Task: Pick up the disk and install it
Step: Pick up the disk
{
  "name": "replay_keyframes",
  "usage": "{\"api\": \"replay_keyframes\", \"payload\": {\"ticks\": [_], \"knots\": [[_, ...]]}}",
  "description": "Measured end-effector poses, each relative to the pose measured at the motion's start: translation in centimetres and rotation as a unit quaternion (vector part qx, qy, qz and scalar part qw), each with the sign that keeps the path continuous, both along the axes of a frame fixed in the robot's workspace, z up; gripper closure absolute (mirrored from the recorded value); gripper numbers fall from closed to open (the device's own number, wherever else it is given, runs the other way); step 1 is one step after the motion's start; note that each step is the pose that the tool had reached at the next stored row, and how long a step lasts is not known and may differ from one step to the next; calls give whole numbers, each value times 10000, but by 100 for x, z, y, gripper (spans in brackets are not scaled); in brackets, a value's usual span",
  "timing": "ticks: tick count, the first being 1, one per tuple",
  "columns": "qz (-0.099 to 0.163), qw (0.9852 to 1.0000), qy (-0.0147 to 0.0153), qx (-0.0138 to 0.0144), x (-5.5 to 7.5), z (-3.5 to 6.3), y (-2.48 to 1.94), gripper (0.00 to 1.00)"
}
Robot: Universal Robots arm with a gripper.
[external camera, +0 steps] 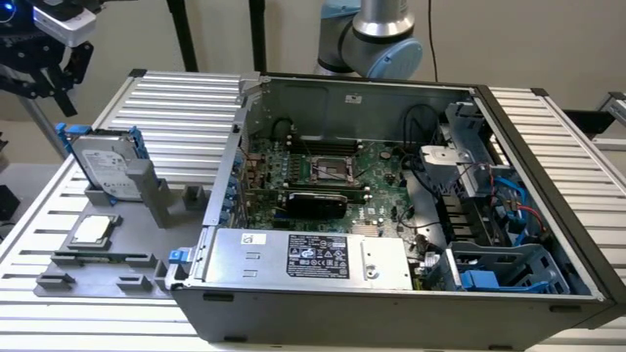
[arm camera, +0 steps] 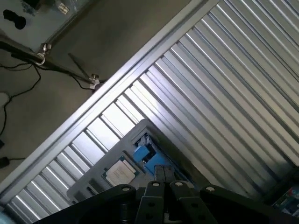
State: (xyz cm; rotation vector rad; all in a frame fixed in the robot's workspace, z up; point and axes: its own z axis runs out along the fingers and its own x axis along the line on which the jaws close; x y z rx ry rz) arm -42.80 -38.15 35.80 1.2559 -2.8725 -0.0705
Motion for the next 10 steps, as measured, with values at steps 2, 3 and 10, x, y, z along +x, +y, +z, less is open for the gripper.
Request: {"api": "replay_keyframes", "payload": {"ticks": [2,3,10], "knots": [[182,9998,0,0,0,-3,0,100],[278,9996,0,0,0,-5,0,100],[912,9958,0,0,0,-19,0,100]]}}
